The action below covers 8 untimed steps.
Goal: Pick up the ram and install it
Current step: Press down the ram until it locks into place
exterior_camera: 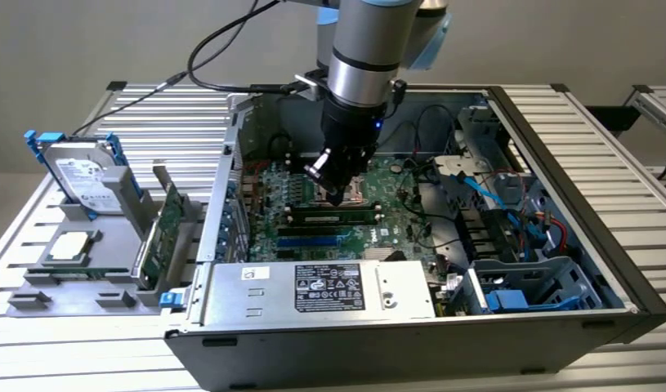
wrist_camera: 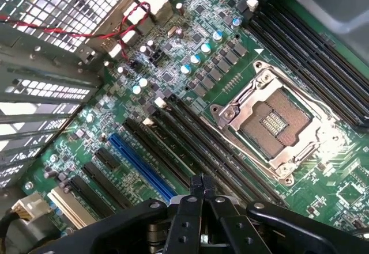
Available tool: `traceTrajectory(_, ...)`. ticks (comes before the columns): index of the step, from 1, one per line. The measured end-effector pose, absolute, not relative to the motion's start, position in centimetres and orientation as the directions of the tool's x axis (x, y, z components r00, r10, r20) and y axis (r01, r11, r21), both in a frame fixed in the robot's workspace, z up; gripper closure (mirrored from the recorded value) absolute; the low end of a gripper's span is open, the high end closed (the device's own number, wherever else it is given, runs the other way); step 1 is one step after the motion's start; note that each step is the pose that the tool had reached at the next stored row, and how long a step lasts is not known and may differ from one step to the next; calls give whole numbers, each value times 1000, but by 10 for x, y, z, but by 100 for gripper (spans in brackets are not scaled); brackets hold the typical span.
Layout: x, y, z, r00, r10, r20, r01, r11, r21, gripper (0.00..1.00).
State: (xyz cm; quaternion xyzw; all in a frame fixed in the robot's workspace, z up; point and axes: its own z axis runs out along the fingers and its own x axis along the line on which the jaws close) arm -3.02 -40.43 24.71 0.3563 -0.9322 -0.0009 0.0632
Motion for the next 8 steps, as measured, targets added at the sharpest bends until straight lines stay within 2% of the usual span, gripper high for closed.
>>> traceTrajectory(8, -30, -404, 247, -804, -581, 124, -581, 813, 38, 89)
